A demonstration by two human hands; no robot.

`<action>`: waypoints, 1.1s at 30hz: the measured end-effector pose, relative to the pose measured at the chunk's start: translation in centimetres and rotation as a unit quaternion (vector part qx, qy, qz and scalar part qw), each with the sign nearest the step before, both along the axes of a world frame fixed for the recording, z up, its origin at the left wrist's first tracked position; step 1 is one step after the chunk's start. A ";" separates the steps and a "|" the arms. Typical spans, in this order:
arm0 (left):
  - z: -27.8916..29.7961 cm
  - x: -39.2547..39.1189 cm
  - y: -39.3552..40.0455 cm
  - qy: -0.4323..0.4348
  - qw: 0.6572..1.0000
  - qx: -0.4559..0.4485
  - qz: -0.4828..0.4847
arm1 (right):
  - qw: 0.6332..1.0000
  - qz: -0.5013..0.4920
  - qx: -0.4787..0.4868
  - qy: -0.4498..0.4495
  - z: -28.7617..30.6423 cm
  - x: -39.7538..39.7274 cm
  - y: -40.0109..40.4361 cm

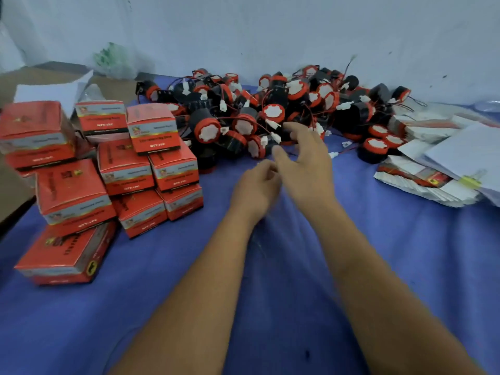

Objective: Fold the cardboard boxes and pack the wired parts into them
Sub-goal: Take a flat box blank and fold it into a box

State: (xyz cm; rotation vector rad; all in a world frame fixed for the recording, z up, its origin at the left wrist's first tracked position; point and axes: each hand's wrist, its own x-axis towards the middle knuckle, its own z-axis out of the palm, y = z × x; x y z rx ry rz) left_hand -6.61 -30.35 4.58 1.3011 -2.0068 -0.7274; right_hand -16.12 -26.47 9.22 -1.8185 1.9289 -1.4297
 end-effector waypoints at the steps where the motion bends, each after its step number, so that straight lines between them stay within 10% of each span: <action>1: 0.0 -0.7 -0.1 -0.057 0.998 -0.005 -0.003 | 0.999 -0.050 0.017 0.014 -0.4 -2.2 0.3; 5: 0.8 -2.4 0.1 -0.212 0.976 0.046 -0.003 | 0.966 -0.242 0.081 0.042 -2.2 -9.5 2.1; 17: -0.2 -3.5 0.6 -0.163 0.983 -0.009 0.080 | 0.874 -0.389 0.266 0.117 -3.7 -14.7 2.1; 28: -0.1 -3.5 0.6 -0.117 0.990 -0.007 0.083 | 0.850 -0.441 0.193 0.215 -3.3 -15.0 3.3; 33: 0.0 -3.6 0.9 -0.021 0.996 -0.010 0.091 | 0.889 -0.339 0.014 0.307 -2.2 -11.4 2.5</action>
